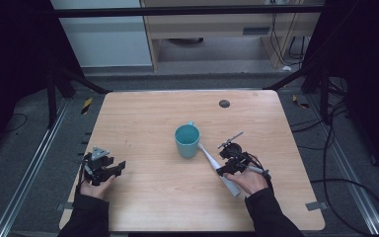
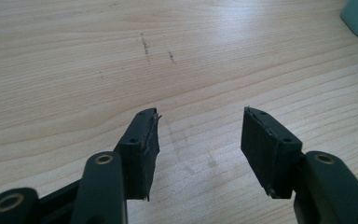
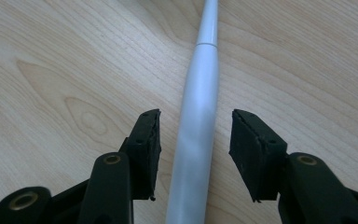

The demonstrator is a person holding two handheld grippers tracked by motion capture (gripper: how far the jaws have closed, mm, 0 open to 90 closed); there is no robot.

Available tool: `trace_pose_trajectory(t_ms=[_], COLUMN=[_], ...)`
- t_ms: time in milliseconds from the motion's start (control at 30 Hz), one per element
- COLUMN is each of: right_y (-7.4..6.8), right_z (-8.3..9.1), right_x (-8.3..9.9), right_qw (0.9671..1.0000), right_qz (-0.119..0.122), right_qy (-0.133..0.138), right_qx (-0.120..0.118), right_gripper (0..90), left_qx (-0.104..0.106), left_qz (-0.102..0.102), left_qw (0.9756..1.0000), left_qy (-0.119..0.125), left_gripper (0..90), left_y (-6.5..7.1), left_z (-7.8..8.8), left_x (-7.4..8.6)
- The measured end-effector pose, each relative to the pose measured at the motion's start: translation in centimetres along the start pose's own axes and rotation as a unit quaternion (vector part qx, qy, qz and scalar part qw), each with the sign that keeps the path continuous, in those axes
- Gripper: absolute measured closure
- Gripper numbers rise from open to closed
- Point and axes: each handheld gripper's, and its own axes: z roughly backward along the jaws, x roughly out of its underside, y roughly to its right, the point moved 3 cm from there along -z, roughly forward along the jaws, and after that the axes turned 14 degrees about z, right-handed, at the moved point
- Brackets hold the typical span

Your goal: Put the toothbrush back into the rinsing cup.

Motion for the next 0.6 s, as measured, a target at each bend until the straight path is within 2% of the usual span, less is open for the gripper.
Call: trace_pose_trajectory(t_ms=[100, 200, 233, 467, 567, 600], right_y=[0.0, 0.1, 0.0, 0.2, 0.3, 0.2], right_z=[-0.2, -0.9, -1.0, -2.0, -2.4, -2.5], right_x=[-0.2, -0.2, -0.2, -0.2, -0.1, -0.1], right_qw=[1.0, 0.9997, 0.9995, 0.9982, 0.9976, 0.9973], right_qz=[0.004, 0.01, 0.004, 0.006, 0.01, 0.004], right_qy=[-0.004, -0.022, -0.03, -0.056, -0.065, -0.071], right_qx=[-0.004, -0.006, -0.006, -0.021, -0.021, -0.021], right_gripper=[52.9, 53.3, 53.6, 55.3, 56.2, 56.9], left_qx=[0.0, 0.0, 0.0, 0.0, 0.0, 0.0], left_qz=[-0.001, -0.001, -0.002, -0.002, -0.001, 0.0], left_qw=[1.0, 1.0, 1.0, 1.0, 1.0, 1.0], left_qy=[-0.001, -0.004, -0.004, -0.004, -0.003, -0.003], left_gripper=[45.6, 45.6, 45.6, 45.6, 45.6, 45.6], left_y=[0.0, 0.0, 0.0, 0.0, 0.0, 0.0], left_z=[0.0, -0.1, -0.1, -0.1, -0.1, -0.1], left_x=[0.0, 0.0, 0.0, 0.0, 0.0, 0.0])
